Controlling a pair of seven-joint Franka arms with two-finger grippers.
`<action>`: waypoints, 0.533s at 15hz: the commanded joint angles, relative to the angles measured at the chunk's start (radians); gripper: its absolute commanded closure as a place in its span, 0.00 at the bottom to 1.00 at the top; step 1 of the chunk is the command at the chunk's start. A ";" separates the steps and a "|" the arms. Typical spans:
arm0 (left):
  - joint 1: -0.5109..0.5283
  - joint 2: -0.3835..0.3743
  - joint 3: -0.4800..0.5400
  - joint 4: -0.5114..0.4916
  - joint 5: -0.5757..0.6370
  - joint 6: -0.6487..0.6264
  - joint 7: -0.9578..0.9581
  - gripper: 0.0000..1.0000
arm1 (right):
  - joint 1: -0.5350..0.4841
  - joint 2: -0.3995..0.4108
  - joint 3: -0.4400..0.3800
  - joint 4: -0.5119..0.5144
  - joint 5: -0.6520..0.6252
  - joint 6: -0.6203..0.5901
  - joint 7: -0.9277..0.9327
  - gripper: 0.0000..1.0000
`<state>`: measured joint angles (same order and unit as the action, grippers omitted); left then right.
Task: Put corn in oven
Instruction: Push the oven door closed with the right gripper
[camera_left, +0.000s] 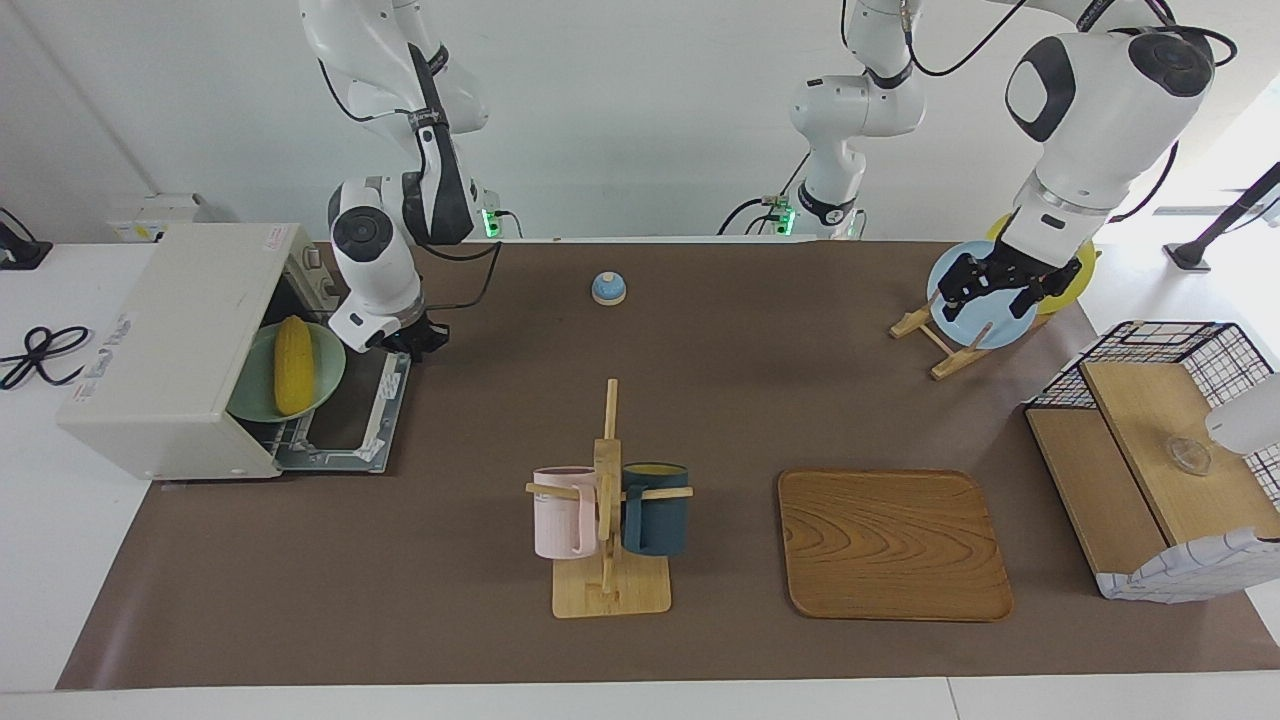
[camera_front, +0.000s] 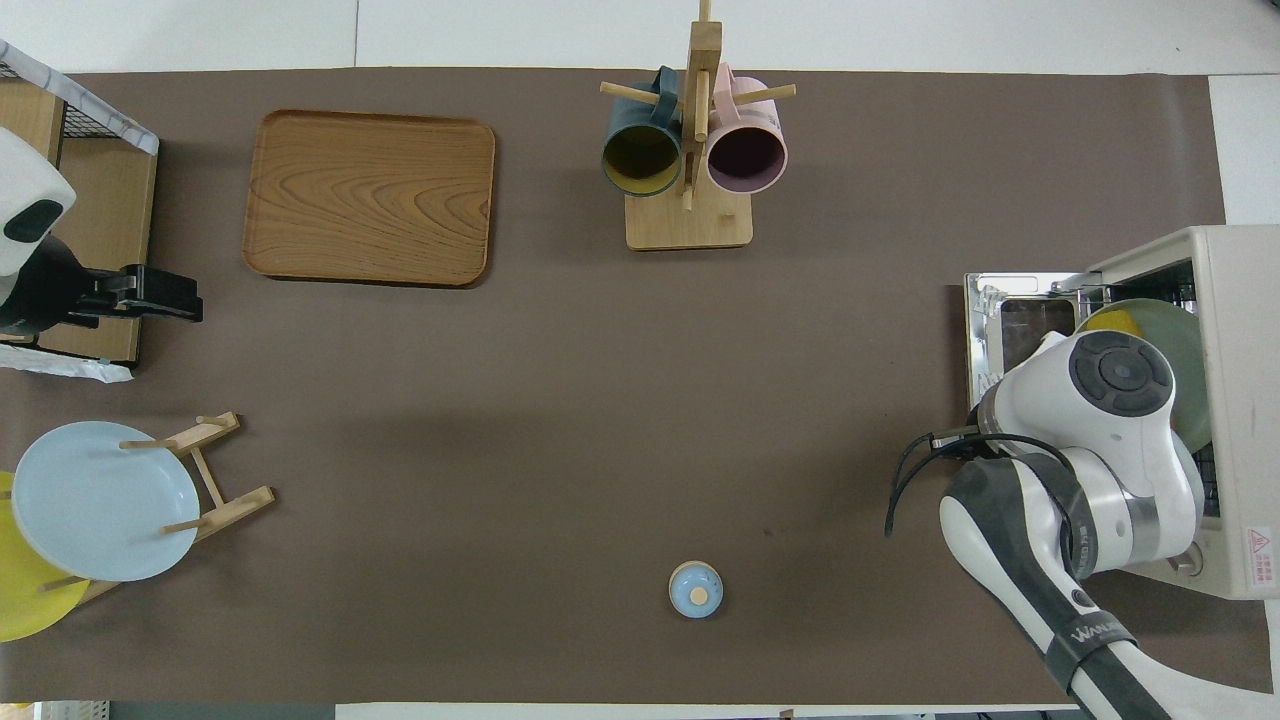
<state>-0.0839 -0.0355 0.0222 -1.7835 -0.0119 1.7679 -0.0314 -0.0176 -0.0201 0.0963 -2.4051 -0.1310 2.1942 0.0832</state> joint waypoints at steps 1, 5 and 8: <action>0.012 -0.011 -0.007 -0.001 0.015 -0.013 0.001 0.00 | -0.016 0.011 0.000 0.143 -0.109 -0.166 -0.028 1.00; 0.012 -0.011 -0.007 -0.001 0.015 -0.013 0.001 0.00 | -0.033 0.003 -0.006 0.244 -0.197 -0.264 -0.107 1.00; 0.012 -0.011 -0.007 -0.001 0.015 -0.012 0.001 0.00 | -0.084 -0.021 -0.007 0.264 -0.197 -0.298 -0.193 1.00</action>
<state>-0.0839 -0.0355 0.0222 -1.7835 -0.0119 1.7679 -0.0314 -0.0307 -0.0426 0.1063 -2.1614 -0.2582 1.8711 -0.0169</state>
